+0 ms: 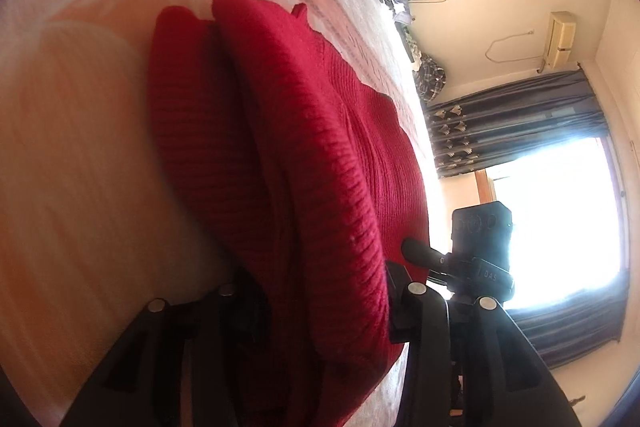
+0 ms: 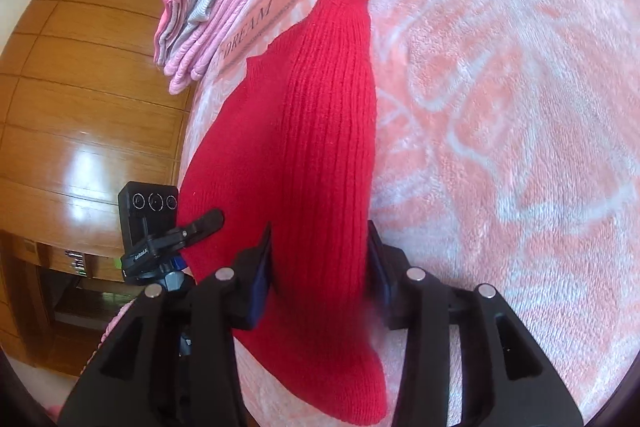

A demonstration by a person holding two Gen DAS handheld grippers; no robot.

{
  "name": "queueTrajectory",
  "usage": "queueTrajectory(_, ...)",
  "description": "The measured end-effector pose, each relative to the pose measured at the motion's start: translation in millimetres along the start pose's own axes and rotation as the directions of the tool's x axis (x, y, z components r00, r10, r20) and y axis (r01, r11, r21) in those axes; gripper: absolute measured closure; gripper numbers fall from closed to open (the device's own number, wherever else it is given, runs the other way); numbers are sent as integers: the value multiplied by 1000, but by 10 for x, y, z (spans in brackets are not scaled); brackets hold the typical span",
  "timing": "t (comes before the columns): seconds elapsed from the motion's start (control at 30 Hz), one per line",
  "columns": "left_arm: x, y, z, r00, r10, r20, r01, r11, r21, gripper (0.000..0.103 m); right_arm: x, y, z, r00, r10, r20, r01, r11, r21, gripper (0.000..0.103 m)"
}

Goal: Fold small clothes
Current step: 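Fold the held side over the middle with the left tool while the right tool pins the fold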

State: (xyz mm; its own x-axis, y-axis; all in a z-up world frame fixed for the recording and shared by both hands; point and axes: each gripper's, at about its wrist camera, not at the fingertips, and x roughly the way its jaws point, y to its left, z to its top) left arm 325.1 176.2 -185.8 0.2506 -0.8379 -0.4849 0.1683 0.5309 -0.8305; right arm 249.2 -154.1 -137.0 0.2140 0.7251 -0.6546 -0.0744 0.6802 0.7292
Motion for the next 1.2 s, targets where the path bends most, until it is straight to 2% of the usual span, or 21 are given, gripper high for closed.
queueTrajectory(0.07, -46, -55, 1, 1000, 17, -2, -17, 1000, 24, 59, -82, 88, -9, 1000, -21, 3, 21, 999, -26, 53)
queueTrajectory(0.17, -139, -144, -97, 998, 59, 7, -59, 996, 68, 51, -288, 212, -128, 1000, -22, 20, 23, 998, -65, 45)
queueTrajectory(0.33, -74, -272, -357, 990, 142, -19, -139, 981, 137, 46, -339, 144, -461, 1000, -15, -18, 14, 1000, -28, 45)
queueTrajectory(0.43, -3, -321, -421, 987, 157, -29, -151, 977, 151, 45, -237, 45, -621, 999, 30, -42, -30, 999, -13, 61)
queueTrajectory(0.5, 69, -352, -398, 988, 148, -47, -140, 980, 144, 45, -203, 31, -676, 995, 63, -72, -64, 998, -14, 84)
queueTrajectory(0.57, 132, -362, -379, 990, 125, -70, -115, 985, 133, 46, -213, 52, -699, 991, 107, -77, -108, 994, 0, 86)
queueTrajectory(0.73, 87, -297, -251, 994, 67, -89, -60, 995, 78, 68, -330, 156, -701, 976, 206, -75, -205, 979, 17, 87)
queueTrajectory(0.8, 24, -230, -287, 993, 76, -93, -68, 994, 90, 69, -329, 87, -779, 978, 187, -89, -187, 982, 17, 87)
queueTrajectory(0.9, 83, -123, -334, 987, 110, -113, -100, 990, 97, 69, -158, -113, -875, 987, 108, -119, -105, 994, 28, 88)
queueTrajectory(0.97, 133, -82, -343, 986, 128, -105, -115, 985, 128, 70, -117, -181, -884, 987, 120, -108, -117, 992, 37, 90)
queueTrajectory(1.03, 157, -126, -356, 986, 137, -99, -120, 979, 163, 70, -124, -139, -869, 989, 99, -114, -98, 995, 11, 89)
queueTrajectory(1.13, 182, -236, -345, 982, 158, -101, -138, 973, 186, 65, -119, -4, -833, 992, 44, -119, -50, 998, -47, 83)
queueTrajectory(1.2, 194, -350, -318, 980, 178, -90, -160, 971, 179, 61, -164, 116, -806, 994, -9, -105, 0, 997, -83, 75)
